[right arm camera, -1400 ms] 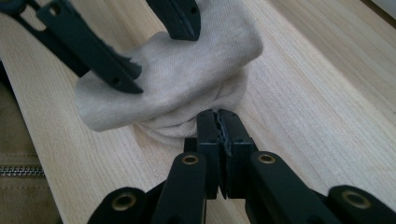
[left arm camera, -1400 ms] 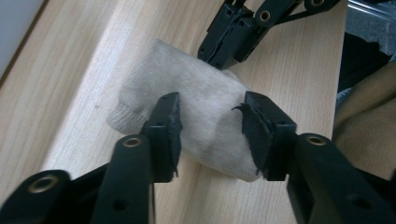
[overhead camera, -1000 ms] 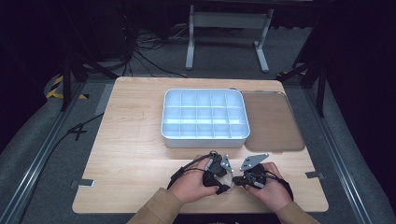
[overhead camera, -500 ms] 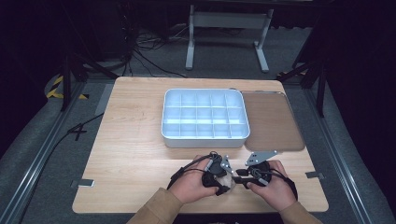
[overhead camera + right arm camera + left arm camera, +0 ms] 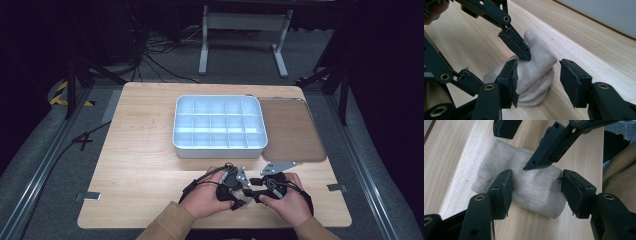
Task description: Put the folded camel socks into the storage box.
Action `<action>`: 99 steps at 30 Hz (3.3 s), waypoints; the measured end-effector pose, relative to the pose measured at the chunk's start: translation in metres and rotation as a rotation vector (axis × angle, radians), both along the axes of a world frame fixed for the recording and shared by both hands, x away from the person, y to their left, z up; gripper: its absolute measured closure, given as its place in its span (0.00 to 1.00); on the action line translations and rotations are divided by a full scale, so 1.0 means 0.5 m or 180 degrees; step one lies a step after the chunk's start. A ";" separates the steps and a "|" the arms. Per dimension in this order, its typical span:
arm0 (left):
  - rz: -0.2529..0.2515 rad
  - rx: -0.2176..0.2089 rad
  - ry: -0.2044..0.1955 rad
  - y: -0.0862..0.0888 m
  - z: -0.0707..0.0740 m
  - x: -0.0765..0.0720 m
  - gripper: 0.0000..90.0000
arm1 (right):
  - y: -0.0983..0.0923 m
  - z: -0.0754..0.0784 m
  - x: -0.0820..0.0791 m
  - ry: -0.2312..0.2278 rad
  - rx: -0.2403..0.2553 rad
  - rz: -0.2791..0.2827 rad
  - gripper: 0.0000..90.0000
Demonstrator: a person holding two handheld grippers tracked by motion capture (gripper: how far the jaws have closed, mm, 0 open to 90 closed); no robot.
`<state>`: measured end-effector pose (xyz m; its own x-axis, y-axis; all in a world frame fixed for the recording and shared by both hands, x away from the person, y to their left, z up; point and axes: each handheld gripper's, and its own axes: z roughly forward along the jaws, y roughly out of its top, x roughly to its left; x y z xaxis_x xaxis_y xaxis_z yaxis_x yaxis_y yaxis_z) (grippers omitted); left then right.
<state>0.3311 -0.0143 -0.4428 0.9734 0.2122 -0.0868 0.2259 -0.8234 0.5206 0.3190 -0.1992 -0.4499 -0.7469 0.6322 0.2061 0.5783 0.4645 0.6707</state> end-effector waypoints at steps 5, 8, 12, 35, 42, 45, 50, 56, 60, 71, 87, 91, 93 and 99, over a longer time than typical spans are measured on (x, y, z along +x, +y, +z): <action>-0.0002 0.0005 0.0032 0.001 -0.001 -0.002 0.47 | 0.005 -0.013 0.003 0.0038 -0.0024 -0.0019 0.51; 0.0004 0.0026 0.0048 0.001 0.000 -0.003 0.46 | 0.006 -0.018 0.005 0.0085 -0.0039 -0.0031 0.50; 0.0010 0.0041 0.0050 0.003 0.000 -0.005 0.46 | 0.006 -0.029 0.012 0.0233 0.0009 -0.0043 0.50; 0.0178 -0.0013 0.0093 0.043 0.020 -0.009 0.42 | 0.014 -0.030 0.025 0.0558 0.0112 0.0180 0.80; 0.0275 -0.0002 0.0071 0.058 0.029 -0.002 0.42 | 0.018 -0.025 0.021 0.0481 0.0044 0.0202 0.82; 0.0282 0.0043 0.0063 0.061 0.031 -0.002 0.42 | 0.019 -0.023 0.020 0.0473 0.0035 0.0208 0.83; 0.0329 0.0026 0.0088 0.072 0.035 0.002 0.42 | 0.023 -0.015 0.016 0.0440 -0.0005 0.0231 0.83; 0.0362 0.0014 0.0103 0.082 0.037 0.006 0.42 | 0.023 0.000 0.010 0.0437 0.0023 0.0269 0.83; 0.0387 0.0025 0.0087 0.089 0.043 0.007 0.42 | 0.019 0.012 0.008 0.0401 0.0044 0.0263 0.83; 0.0547 -0.0032 0.0071 0.133 0.062 0.009 0.43 | -0.003 0.053 0.013 0.0303 0.0166 0.0182 0.83; 0.0811 -0.0082 0.0037 0.203 0.071 0.013 0.42 | -0.010 0.132 0.055 0.0156 0.0009 0.0172 0.83; 0.0841 -0.0091 0.0038 0.211 0.074 0.013 0.42 | -0.014 0.145 0.063 0.0136 -0.0007 0.0155 0.83; 0.0867 -0.0111 0.0022 0.218 0.076 0.014 0.42 | -0.017 0.152 0.069 0.0120 -0.0013 0.0142 0.83; 0.0960 -0.0185 0.0023 0.242 0.084 0.016 0.41 | -0.030 0.175 0.082 0.0103 0.0039 0.0107 0.82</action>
<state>0.3392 0.1069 -0.4006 0.8666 0.4859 -0.1139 0.4594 -0.6875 0.5624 0.3599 -0.2143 -0.3626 -0.7605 0.6042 0.2380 0.5840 0.4760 0.6576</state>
